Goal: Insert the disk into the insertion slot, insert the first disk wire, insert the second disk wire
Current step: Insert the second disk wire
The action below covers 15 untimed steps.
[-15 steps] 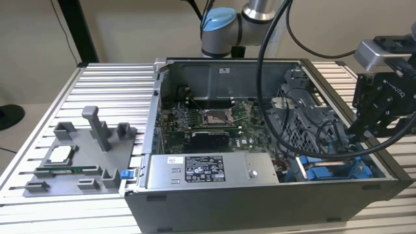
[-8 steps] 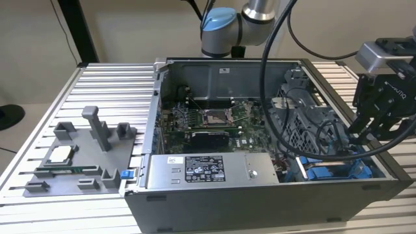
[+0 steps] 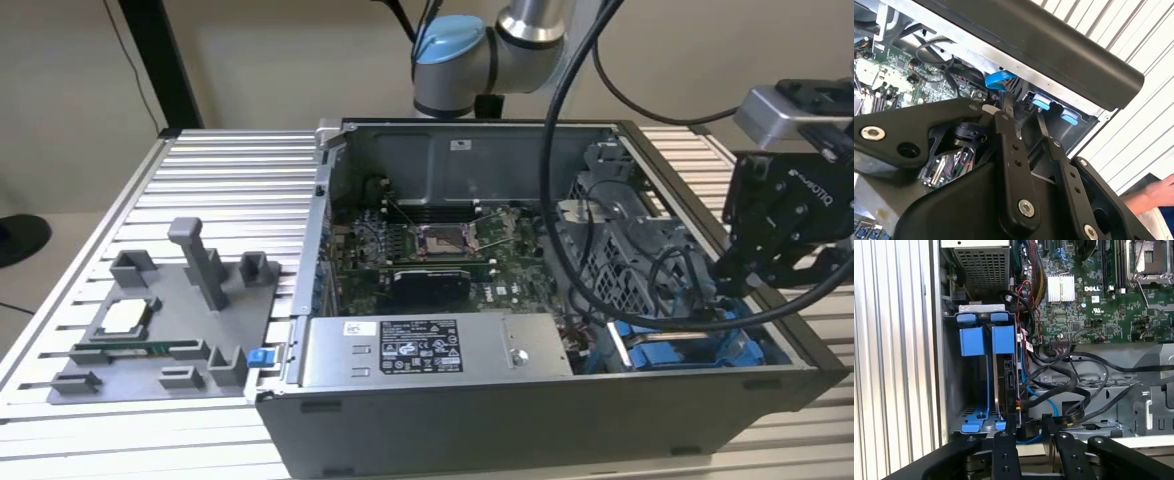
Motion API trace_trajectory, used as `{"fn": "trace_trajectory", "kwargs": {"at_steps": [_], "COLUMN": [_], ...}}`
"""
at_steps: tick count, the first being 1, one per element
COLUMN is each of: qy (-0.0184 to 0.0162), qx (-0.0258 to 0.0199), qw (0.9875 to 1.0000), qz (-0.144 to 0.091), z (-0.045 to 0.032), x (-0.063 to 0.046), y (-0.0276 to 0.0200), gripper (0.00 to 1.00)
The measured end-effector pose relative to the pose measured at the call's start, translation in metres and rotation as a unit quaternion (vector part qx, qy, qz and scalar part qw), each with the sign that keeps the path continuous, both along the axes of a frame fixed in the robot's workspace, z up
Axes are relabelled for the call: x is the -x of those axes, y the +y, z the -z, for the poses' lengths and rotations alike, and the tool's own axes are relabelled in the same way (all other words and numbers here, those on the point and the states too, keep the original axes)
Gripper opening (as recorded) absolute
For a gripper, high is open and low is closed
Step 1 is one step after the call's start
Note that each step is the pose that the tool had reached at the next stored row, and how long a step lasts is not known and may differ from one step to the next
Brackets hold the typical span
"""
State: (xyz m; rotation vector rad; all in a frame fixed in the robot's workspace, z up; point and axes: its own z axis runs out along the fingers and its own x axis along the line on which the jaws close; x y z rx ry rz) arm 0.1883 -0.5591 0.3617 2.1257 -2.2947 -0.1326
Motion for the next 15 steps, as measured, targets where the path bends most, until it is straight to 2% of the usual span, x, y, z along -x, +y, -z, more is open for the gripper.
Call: {"fn": "trace_trajectory", "kwargs": {"at_steps": [3,5,8,11,13,15], "qy": [0.0000,0.0000,0.0000,0.0000,0.0000,0.0001], "qx": [-0.0050,-0.0110,-0.0232,-0.0390,-0.0462,-0.0515], "qw": [1.0000,0.9999,0.9997,0.9992,0.9989,0.9987], "qz": [0.000,0.000,0.000,0.000,0.000,0.000], "z": [0.0003,0.0007,0.0013,0.0012,0.0013,0.0014], "x": [-0.0005,-0.0010,-0.0020,-0.0031,-0.0035,-0.0037], "y": [-0.0002,-0.0005,-0.0017,-0.0057,-0.0071,-0.0080], "gripper": [1.00,1.00,1.00,1.00,1.00,1.00]}}
